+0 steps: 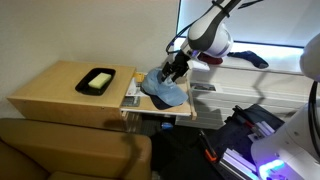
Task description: Put the blue cap on top of the black one in the drawer
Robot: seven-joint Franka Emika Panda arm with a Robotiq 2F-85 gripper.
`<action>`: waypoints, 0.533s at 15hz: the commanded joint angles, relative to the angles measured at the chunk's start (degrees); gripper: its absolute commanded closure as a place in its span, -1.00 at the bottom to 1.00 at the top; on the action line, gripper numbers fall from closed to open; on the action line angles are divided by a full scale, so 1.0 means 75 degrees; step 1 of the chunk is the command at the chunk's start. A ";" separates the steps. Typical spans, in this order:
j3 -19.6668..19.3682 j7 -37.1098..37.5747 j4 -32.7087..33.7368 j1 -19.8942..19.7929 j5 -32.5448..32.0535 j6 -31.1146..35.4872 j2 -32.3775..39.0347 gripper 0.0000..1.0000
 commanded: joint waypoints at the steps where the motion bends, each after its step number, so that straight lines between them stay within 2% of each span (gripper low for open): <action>1: 0.1318 0.0025 0.0028 -0.1288 0.0481 -0.0293 -0.0480 -1.00; 3: 0.2022 0.0147 -0.0025 -0.1928 0.0531 -0.0344 -0.1192 -1.00; 4: 0.2478 0.0180 -0.0040 -0.2422 0.0548 -0.0549 -0.1423 -1.00; 5: 0.3181 0.0158 0.0038 -0.3146 0.0633 -0.1163 -0.1281 -1.00; 7: 0.4170 -0.0365 0.0368 -0.4192 0.0847 -0.2479 -0.0271 -1.00; 8: 0.3259 -0.0129 0.0294 -0.3082 0.0855 -0.1581 -0.0855 -1.00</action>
